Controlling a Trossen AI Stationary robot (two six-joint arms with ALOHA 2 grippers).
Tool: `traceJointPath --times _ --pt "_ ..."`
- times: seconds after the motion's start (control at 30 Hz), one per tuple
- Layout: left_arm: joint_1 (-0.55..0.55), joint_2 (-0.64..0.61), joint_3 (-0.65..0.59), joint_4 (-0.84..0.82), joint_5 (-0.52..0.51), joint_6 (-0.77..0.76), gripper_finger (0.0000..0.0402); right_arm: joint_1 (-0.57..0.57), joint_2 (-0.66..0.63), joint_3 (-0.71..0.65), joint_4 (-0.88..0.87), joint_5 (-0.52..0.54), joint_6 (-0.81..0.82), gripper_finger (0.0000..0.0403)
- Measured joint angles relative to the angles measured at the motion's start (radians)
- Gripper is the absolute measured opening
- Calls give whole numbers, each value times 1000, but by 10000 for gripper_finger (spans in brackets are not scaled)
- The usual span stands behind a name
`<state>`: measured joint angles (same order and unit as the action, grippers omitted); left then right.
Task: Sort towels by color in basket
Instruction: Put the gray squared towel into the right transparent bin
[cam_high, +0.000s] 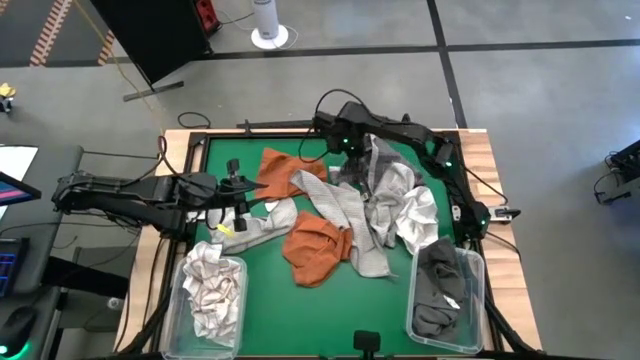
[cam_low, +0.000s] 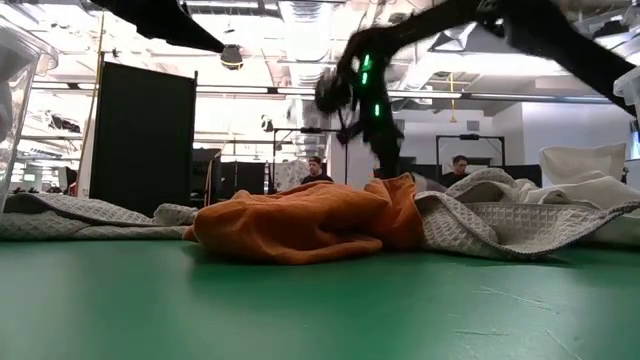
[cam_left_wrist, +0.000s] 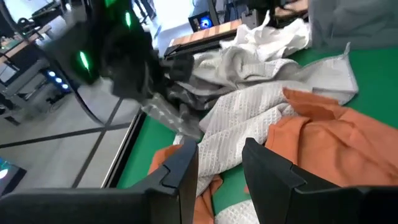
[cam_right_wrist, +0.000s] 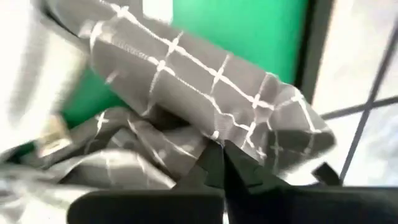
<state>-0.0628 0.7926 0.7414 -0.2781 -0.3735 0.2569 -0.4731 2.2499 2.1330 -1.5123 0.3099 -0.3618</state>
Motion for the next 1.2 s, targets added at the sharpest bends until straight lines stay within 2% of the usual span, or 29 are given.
traceJointPath --times 0.27,0.47,0.6,0.77,0.9,1.03,1.1,1.2 --pt "0 -13 0 -2 28 -7 116 139 -342 18 28 -51 162 14" --pt "0 4 0 34 33 -18 116 309 -575 18 112 -51 331 14" --pt "-4 6 0 50 33 -37 116 448 -680 18 174 -19 463 14" --pt "-21 6 0 51 33 -45 116 670 -767 18 222 172 590 14" --pt "-33 5 0 50 33 -53 116 857 -802 18 289 360 614 14" --pt "-41 6 0 49 32 -60 116 1013 -810 18 422 622 561 14" --pt "-41 6 0 48 33 -64 116 1075 -811 18 511 740 481 14" --pt "-41 6 0 32 32 -79 116 1160 -812 18 638 804 344 15"
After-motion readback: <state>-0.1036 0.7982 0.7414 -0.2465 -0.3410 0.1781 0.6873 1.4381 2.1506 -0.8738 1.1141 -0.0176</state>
